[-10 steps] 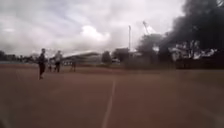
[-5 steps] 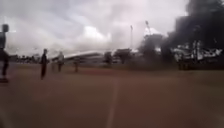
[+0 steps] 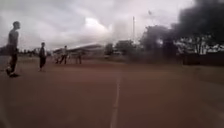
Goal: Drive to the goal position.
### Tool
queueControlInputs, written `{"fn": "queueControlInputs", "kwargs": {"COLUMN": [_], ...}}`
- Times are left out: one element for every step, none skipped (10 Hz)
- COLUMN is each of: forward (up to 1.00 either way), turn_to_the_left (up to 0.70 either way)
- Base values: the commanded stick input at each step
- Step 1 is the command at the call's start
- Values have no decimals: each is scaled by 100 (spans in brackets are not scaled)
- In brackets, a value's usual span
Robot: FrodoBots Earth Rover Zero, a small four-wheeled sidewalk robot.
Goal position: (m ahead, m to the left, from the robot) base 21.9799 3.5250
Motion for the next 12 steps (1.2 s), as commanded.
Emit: {"fn": "queueControlInputs", "kwargs": {"forward": [85, 85, 85, 85, 85, 85, 85, 85, 85, 85, 85, 85], "turn_to_the_left": [0, 0, 0, 0, 0, 0, 0, 0, -13, -26, -32, -34]}}
